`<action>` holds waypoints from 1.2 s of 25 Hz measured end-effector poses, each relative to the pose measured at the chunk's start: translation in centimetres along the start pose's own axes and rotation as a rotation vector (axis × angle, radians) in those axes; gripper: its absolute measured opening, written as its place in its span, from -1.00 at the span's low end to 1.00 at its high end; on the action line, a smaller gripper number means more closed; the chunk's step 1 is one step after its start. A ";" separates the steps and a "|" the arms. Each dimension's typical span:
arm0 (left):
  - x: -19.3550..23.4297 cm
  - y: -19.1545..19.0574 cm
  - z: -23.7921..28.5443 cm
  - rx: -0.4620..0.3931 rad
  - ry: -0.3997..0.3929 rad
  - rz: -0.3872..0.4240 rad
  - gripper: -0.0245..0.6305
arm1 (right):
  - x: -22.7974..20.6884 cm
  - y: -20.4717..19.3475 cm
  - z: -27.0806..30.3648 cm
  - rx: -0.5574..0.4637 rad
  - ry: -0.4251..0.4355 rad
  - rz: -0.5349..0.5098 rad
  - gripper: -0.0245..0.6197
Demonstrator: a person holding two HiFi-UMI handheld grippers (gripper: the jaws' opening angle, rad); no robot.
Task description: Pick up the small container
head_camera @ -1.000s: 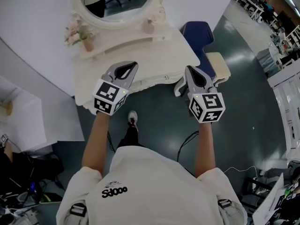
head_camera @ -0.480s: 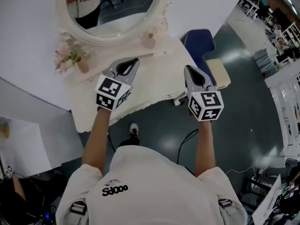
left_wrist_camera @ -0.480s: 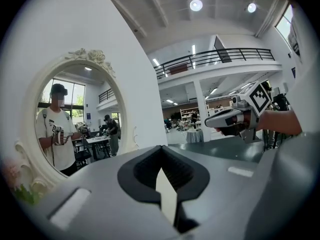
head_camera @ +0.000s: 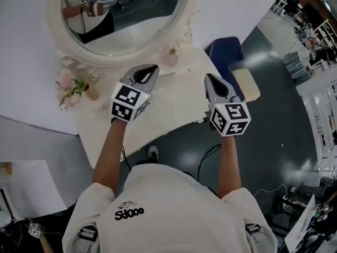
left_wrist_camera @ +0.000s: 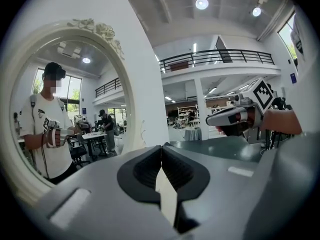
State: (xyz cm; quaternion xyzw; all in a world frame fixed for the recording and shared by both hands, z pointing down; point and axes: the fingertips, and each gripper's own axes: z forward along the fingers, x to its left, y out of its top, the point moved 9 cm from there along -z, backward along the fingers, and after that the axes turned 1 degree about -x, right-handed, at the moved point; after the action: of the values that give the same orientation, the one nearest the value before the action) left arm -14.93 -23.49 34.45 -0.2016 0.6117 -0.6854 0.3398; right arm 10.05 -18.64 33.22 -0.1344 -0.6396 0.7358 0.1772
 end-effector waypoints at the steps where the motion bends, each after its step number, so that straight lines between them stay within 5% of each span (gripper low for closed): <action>1: 0.5 -0.2 0.5 -0.001 -0.003 -0.004 -0.90 | -0.1 -0.1 0.5 0.001 0.005 0.010 -0.94; 12: 4.6 -3.1 7.4 0.062 -0.012 -0.056 -0.71 | -3.9 -1.2 5.0 0.017 0.008 0.040 -0.94; 20: 5.1 -5.0 13.1 0.121 0.024 -0.107 -0.49 | -8.3 -3.7 7.7 0.119 0.095 0.045 -0.87; 30: 7.0 -10.0 21.5 0.203 0.021 -0.166 -0.26 | -14.0 -7.0 11.1 0.214 0.103 0.101 -0.87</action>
State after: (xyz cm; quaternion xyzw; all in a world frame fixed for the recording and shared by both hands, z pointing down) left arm -7.05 -43.33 46.88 -0.2090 0.5238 -0.7717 0.2941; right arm 18.59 -33.75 41.35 -0.1844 -0.5397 0.8001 0.1857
